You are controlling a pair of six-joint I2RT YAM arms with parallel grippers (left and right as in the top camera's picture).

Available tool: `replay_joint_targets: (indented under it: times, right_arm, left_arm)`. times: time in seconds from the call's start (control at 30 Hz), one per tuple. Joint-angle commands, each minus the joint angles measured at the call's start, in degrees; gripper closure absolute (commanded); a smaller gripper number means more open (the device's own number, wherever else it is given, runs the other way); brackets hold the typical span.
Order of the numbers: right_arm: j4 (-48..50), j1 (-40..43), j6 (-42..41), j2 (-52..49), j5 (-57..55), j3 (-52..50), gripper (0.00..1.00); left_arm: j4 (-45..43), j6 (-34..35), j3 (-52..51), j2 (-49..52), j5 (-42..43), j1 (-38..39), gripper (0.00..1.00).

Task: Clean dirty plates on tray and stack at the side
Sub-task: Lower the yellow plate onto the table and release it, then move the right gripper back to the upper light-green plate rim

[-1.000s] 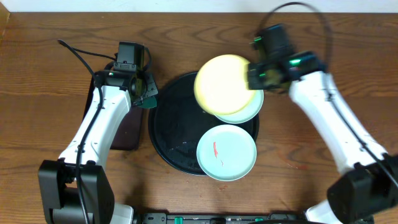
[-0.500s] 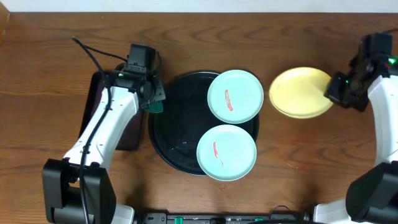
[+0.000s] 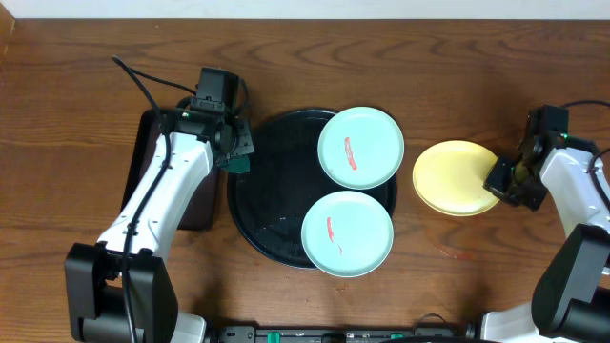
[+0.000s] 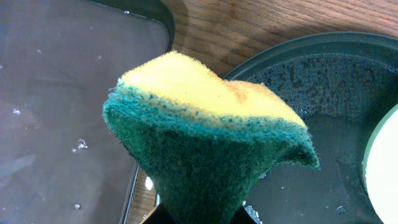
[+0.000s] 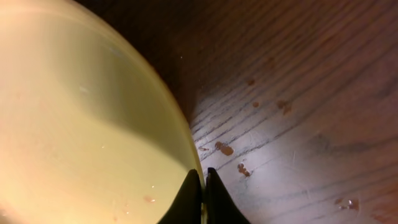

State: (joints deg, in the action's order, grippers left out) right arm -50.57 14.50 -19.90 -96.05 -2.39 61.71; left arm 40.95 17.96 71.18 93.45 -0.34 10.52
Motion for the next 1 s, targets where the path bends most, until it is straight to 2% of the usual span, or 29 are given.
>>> replay_joint_targets:
  times: [0.0, 0.07, 0.27, 0.4, 0.6, 0.87, 0.97]
  right_arm:
    - [1.0, 0.5, 0.0, 0.0, -0.8, -0.6, 0.78]
    - [1.6, 0.4, 1.2, 0.0, -0.5, -0.5, 0.64]
    - [1.2, -0.6, 5.9, 0.0, 7.1, 1.7, 0.55]
    - [1.0, -3.3, 9.8, 0.0, 15.7, 4.3, 0.54]
    - [4.0, -10.2, 9.7, -0.1, 24.2, 5.5, 0.55]
    - [4.6, -21.3, 5.0, -1.0, 18.7, 5.0, 0.62]
    - [4.9, -24.4, 3.1, -2.2, 17.0, 4.6, 0.68]
  left_arm:
    - [0.2, -0.7, 0.9, -0.2, -0.1, 0.0, 0.92]
    - [0.1, -0.7, 0.9, -0.2, -0.1, 0.0, 0.92]
    - [-0.2, -0.7, 0.9, -0.2, -0.1, 0.0, 0.92]
    - [-0.3, -0.7, 0.9, -0.2, -0.1, 0.0, 0.92]
    - [-0.3, -0.7, 0.9, -0.2, -0.1, 0.0, 0.92]
    - [-0.3, -0.7, 0.9, -0.2, -0.1, 0.0, 0.92]
    - [-0.3, -0.7, 0.9, -0.2, -0.1, 0.0, 0.92]
